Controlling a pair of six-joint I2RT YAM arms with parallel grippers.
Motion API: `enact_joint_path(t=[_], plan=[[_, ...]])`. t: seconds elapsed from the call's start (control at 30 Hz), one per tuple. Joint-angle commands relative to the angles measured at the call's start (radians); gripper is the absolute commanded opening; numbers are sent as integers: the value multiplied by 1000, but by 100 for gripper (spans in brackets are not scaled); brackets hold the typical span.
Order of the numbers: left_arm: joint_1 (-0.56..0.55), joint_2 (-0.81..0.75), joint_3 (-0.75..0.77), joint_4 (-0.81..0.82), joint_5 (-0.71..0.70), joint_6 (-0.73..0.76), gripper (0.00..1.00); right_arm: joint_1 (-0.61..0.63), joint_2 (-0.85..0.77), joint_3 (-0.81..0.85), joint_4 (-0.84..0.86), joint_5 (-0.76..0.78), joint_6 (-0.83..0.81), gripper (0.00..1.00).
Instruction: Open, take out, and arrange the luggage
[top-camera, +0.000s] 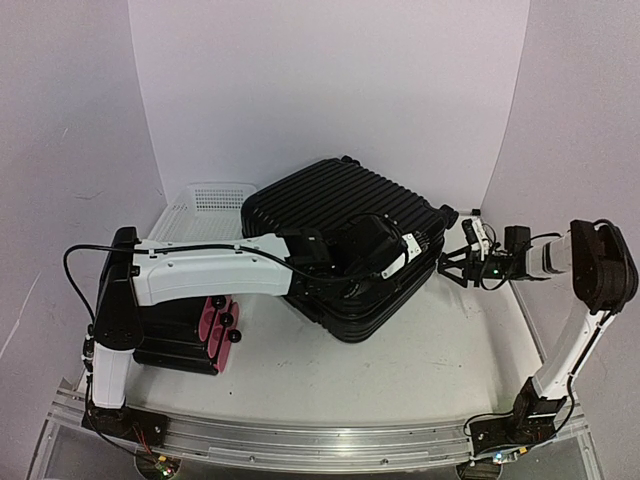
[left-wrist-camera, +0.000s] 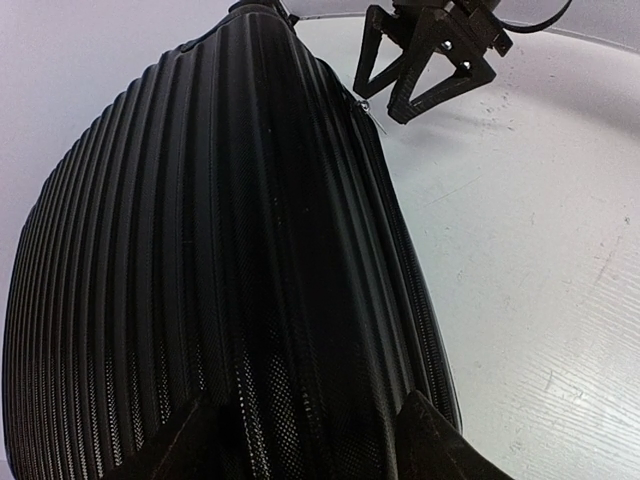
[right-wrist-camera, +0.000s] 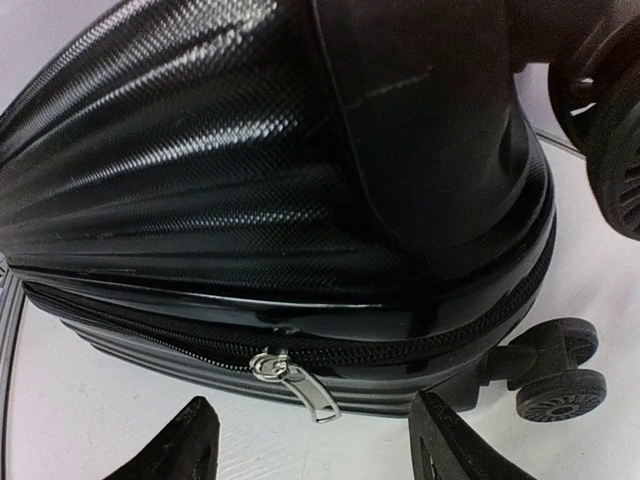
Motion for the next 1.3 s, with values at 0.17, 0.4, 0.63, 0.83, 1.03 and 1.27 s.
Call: enact_joint_path(t=[0.17,0.4,0.63,0.83,1.03,1.27], plan=[[19,5,-20,-184,23,-52,59,70,63,73,10,7,0,54],[15,2,-30,-184,21,-59,58,90,58,60,56,58,55,38],[13,2,-27,-185,23,-65,58,102,-19,3,152,68,141,30],[10,3,-26,-184,20,-64,58,105,-39,-26,164,80,158,21],[11,1,-31,-185,11,-71,58,105,-47,-42,184,114,193,7],[10,2,-37,-185,1,-79,57,105,-86,-79,216,199,246,0]])
